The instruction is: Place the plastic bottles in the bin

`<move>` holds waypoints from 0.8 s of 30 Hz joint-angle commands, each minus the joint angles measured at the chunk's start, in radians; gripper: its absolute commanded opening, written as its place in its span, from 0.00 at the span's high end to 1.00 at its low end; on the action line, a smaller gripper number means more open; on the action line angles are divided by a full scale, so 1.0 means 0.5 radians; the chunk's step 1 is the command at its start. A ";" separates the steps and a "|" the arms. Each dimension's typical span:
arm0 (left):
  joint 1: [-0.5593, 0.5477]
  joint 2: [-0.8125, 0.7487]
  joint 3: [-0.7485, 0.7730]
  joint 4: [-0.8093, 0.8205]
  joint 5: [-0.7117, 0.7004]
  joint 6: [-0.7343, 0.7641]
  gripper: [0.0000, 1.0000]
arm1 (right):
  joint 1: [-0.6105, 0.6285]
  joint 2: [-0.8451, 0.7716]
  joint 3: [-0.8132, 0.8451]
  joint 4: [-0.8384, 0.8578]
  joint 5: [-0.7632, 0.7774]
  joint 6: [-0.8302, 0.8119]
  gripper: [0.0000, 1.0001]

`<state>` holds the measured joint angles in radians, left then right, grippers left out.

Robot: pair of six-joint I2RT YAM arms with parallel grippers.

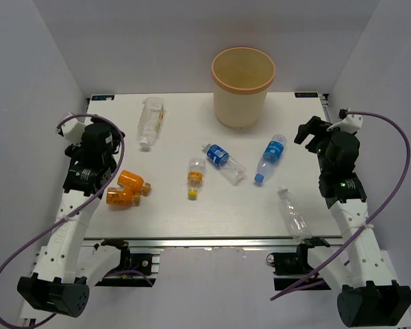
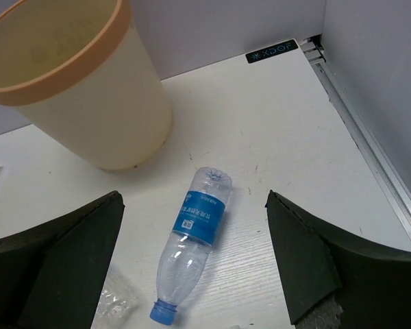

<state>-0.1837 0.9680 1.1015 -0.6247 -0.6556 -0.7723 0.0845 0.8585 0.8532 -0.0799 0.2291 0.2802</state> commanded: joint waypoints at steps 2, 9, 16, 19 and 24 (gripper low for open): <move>0.005 -0.092 -0.025 -0.085 -0.124 -0.038 0.02 | -0.009 -0.057 -0.040 0.102 -0.004 0.004 0.11; 0.002 -0.083 -0.040 -0.119 -0.155 -0.060 0.02 | -0.006 -0.079 -0.068 0.181 -0.268 -0.121 0.11; 0.002 -0.080 -0.147 -0.003 -0.180 0.008 0.02 | -0.009 0.206 0.054 0.038 -0.841 -0.217 0.11; 0.002 -0.077 -0.215 0.062 -0.177 0.029 0.02 | -0.006 0.423 0.107 -0.006 -0.644 -0.128 0.11; 0.002 -0.055 -0.221 0.099 -0.146 0.056 0.02 | -0.006 0.743 0.174 -0.028 -0.376 0.120 0.11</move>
<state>-0.1837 0.9485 0.9947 -0.6159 -0.7250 -0.7662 0.0845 1.1889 0.9024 -0.0982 -0.0452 0.2611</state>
